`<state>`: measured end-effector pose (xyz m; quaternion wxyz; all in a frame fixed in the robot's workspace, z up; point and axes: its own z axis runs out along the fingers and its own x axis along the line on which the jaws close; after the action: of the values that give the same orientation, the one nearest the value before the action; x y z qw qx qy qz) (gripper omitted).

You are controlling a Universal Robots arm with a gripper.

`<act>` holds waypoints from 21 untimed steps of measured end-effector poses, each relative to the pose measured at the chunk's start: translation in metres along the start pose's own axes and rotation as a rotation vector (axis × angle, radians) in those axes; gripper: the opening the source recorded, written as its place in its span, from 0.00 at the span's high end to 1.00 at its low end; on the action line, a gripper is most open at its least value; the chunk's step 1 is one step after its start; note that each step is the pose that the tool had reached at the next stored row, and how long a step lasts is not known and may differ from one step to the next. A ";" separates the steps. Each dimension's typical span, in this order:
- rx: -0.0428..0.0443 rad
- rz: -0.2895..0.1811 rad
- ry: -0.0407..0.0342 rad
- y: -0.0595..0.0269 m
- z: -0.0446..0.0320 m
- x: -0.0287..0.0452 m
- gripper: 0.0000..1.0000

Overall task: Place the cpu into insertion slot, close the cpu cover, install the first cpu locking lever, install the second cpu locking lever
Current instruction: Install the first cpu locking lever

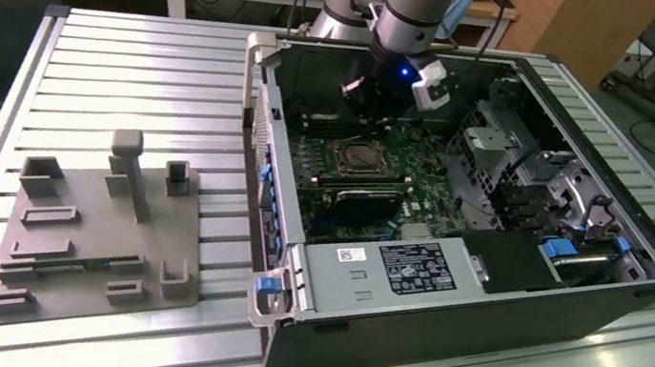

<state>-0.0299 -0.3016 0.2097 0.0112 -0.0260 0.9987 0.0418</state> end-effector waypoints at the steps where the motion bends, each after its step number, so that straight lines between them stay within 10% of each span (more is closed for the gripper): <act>1: 0.0001 0.001 -0.0001 0.0000 0.0004 0.0000 0.90; 21: 0.0011 0.018 -0.0014 -0.0002 0.0040 -0.0009 0.90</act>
<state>-0.0289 -0.3015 0.2057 0.0115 -0.0167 0.9989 0.0414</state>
